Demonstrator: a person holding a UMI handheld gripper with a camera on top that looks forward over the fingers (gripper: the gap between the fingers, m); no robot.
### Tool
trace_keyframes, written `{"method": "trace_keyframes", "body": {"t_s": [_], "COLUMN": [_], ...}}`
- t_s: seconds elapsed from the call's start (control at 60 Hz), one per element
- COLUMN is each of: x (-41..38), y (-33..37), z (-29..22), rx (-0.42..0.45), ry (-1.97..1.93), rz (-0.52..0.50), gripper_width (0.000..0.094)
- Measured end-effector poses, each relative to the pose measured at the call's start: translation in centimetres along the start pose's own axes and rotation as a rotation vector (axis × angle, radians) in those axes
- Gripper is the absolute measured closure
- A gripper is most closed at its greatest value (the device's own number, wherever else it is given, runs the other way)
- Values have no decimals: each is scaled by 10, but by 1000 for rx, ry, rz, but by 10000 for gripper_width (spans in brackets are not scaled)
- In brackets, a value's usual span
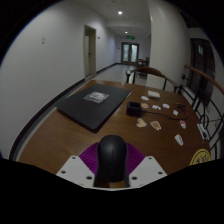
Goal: Arrange mouse
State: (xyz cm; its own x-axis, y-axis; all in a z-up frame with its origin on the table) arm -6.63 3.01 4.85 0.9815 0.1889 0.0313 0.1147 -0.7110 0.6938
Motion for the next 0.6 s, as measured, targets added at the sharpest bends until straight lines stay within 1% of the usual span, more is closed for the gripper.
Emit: {"method": "trace_keyframes", "body": {"t_s": [0.067,0.183,0.283,0.35,0.417,0.467,0.533,0.6], "x": [7,43,110,171,221,251,276,287], "y": [23,96,159,185,199,196,176,149], "z": [-4,-29,-45,-41,-26,-2,41,71], "rx": [48,210,304,333,314,261,170,72], "ry": [13,49,6,-39,-97,-127,-157,-168], "rz": [-37,-36,46,127,208,247,257,233], "gripper_width": [600,602,602,602,605,604,604,602]}}
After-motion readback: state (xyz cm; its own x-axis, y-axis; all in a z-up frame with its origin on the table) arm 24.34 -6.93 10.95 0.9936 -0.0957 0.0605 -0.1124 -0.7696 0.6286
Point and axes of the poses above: the point between the fingertips, and its own axes, seen from behind it with the camera up: x to the right, z down, y backward, against the way the camera looks, the point moved 10 cm from there along y, backward, against the way the camera looks, and after that the axes turned 6 degrees about -x, right-handed, at the moved point
